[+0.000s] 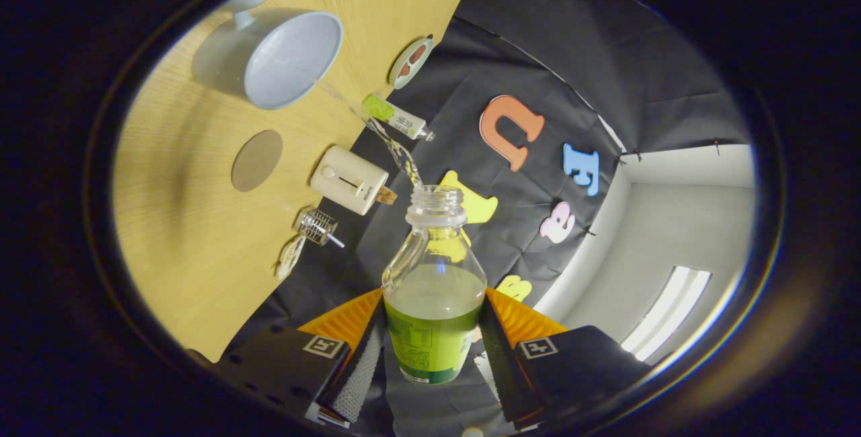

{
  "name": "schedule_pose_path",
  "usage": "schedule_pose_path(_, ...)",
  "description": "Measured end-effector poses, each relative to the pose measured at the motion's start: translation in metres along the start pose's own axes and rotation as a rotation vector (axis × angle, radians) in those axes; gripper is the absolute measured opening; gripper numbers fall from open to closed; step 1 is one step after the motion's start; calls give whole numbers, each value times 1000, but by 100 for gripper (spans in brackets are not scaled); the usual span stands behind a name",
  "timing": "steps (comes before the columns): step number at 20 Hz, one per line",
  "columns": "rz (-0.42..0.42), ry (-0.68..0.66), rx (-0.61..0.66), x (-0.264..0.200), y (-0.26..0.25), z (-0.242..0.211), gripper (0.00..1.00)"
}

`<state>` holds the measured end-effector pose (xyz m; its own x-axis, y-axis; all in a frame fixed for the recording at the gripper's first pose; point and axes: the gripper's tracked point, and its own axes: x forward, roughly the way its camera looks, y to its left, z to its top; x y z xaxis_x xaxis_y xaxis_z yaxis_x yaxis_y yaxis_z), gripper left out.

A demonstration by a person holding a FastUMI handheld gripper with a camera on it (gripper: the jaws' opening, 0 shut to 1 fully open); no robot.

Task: Take the bottle from table, then pour the juice into the cup, finally place the bottle on the coaster

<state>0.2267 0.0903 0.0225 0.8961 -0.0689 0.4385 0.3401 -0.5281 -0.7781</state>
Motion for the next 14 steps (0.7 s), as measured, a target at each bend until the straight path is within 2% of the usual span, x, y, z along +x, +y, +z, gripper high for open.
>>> schedule_pose_path(14,-36,17,-45,4,-16,-3,80)
